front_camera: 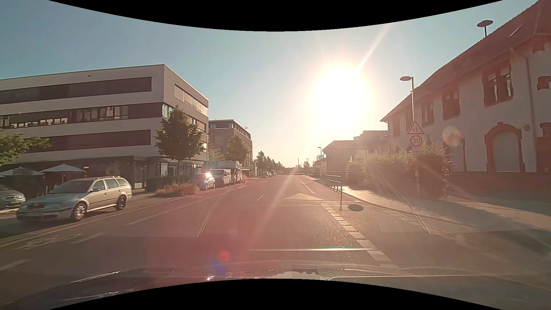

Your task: Follow the waypoints while adhering to traffic rules and regulations

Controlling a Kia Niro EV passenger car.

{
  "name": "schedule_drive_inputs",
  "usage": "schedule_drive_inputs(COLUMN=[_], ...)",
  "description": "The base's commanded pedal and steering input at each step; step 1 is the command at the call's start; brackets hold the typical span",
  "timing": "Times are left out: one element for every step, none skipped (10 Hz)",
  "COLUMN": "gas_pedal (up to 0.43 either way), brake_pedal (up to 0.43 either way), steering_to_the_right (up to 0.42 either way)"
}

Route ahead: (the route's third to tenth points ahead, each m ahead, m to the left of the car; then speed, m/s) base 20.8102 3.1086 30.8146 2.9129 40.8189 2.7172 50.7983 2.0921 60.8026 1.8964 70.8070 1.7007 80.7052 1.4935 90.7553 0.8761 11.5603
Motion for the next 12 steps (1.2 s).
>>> schedule_drive_inputs(gas_pedal=[0.118,0.118,0.118,0.118,0.118,0.118,0.118,0.118,0.118,0.118,0.118,0.118], brake_pedal=[0.000,0.000,0.000,0.000,0.000,0.000,0.000,0.000,0.000,0.000,0.000,0.000], steering_to_the_right=[0.006,0.006,0.006,0.006,0.006,0.006,0.006,0.006,0.005,0.005,0.004,0.004])
